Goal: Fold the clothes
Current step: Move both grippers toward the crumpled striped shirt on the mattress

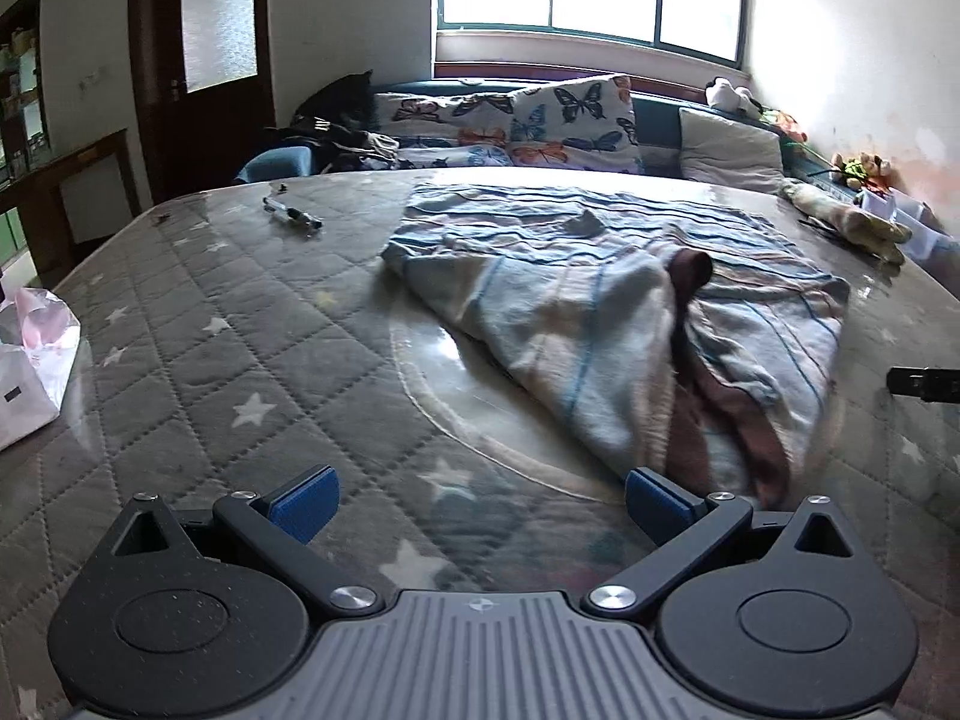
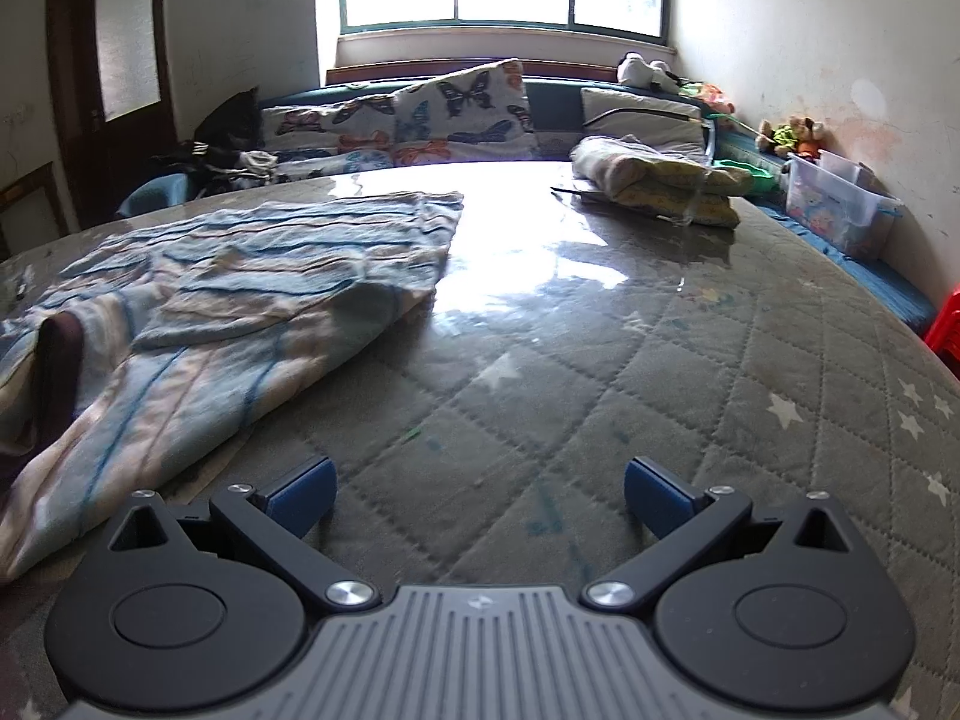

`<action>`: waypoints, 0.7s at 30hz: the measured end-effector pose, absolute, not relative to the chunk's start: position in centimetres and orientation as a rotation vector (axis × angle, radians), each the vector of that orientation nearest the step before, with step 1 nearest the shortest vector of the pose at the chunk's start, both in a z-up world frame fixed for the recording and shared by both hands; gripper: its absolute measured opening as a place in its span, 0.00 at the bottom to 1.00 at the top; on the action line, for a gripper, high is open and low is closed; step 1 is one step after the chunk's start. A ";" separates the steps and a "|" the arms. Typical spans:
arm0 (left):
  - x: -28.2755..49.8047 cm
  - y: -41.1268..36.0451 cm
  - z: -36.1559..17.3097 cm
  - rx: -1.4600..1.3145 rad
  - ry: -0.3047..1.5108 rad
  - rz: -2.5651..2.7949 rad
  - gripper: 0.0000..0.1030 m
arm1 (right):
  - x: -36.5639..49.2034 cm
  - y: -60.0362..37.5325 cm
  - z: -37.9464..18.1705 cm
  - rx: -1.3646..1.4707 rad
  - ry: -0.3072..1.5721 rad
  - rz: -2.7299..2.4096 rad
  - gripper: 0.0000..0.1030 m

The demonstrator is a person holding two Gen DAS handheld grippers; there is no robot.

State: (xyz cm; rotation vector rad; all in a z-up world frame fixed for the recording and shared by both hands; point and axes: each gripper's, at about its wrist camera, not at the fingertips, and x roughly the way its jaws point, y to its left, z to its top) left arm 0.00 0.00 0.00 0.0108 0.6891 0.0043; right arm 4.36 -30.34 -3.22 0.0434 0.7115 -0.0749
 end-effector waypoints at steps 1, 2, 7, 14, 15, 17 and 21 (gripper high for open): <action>0.0 0.0 0.0 0.007 0.690 0.007 1.00 | 4.1 -30.1 -3.2 0.040 0.711 -0.066 1.00; 0.0 0.1 0.0 0.004 0.691 0.009 1.00 | 3.8 -29.9 -3.1 0.036 0.711 -0.058 1.00; -0.8 -1.0 0.0 0.025 0.701 0.008 1.00 | 2.5 -28.9 -3.0 0.029 0.708 -0.010 1.00; -1.5 -0.7 0.4 0.000 0.729 -0.009 1.00 | 0.5 -27.5 -2.8 0.033 0.710 0.039 1.00; -1.7 -0.8 0.4 0.000 0.731 -0.008 1.00 | 0.2 -27.3 -2.7 0.036 0.710 0.046 1.00; -1.9 -1.1 0.5 0.007 0.734 -0.004 1.00 | -0.4 -26.9 -2.7 0.042 0.709 0.058 1.00; -2.1 -1.3 0.5 0.011 0.744 -0.004 1.00 | -1.4 -26.0 -2.5 0.043 0.709 0.081 1.00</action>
